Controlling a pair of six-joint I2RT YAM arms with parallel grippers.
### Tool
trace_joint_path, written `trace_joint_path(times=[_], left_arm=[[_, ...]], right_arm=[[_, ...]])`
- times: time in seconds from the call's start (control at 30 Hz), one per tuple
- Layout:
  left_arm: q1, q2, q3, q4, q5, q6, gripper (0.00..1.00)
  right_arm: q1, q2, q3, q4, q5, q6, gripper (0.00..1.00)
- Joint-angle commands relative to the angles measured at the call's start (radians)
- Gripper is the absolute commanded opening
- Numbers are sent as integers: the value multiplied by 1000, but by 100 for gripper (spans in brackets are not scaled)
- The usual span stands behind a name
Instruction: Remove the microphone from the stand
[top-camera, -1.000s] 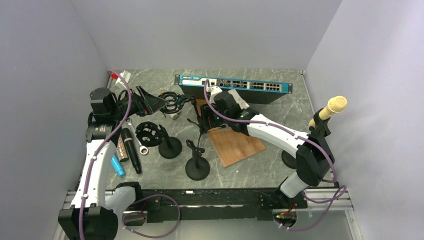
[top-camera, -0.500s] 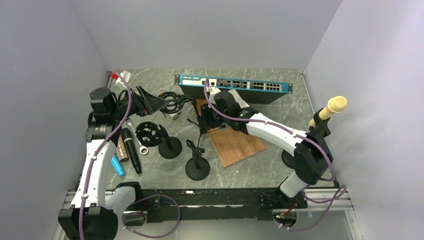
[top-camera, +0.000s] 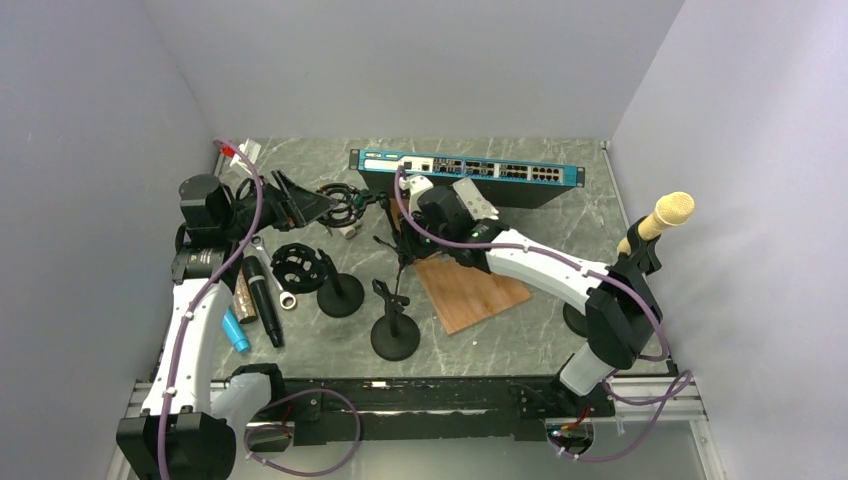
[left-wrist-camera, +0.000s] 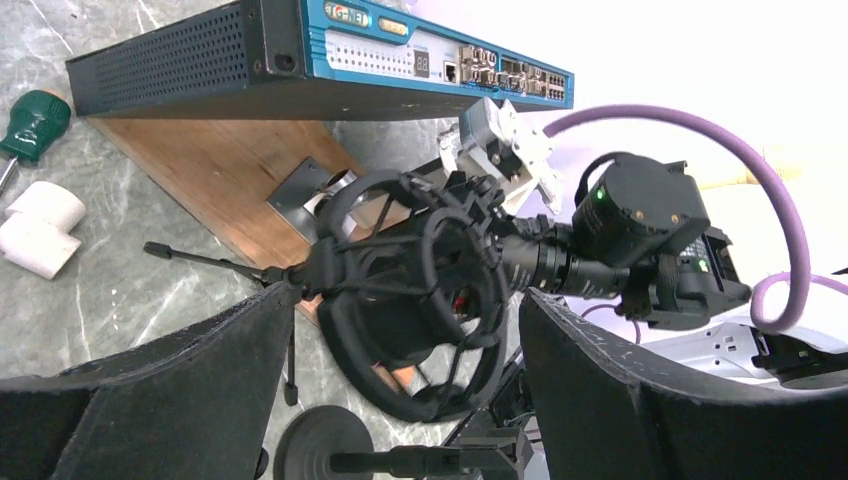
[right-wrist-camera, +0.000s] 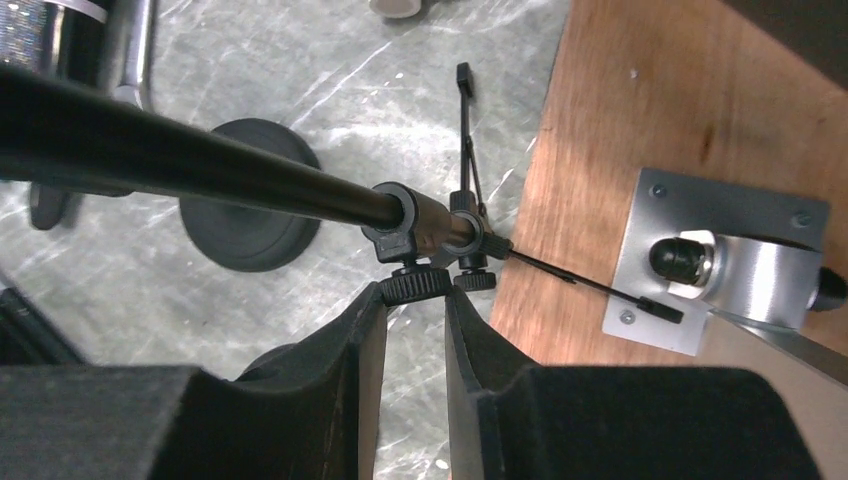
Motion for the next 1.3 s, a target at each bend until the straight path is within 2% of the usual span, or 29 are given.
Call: trace_joint_path(times=[0.0,0.23,0.5,0.67,0.77,0.93,1.07,1.27], left_arm=[[-4,0,3,94,21,-35,86],[-12,-14,-18,140,33,-68,86],[-16,-25,5,142,41,-76,86],[-15,-23,23,86,27,-28,86],[-15,-27,0,76,25,-16,86],[-15,-48,-32,54,1,8,87],[-14,-59,-13,-10,-29,66,87],[-14,-59,-16,-39,-49,104,89]], right_arm=[[81,14,40,6,169,-82,0],[215,87,88,-75,471,-164,0],[275,152,126,-95,573,-219,0],[269,132,137,-101,501,-189,0],[236,90,128,-98,376,-136,23],[125,-1,60,-55,108,-25,46],[68,-80,-3,-7,-14,6,59],[52,-158,-12,-16,-49,-1,68]])
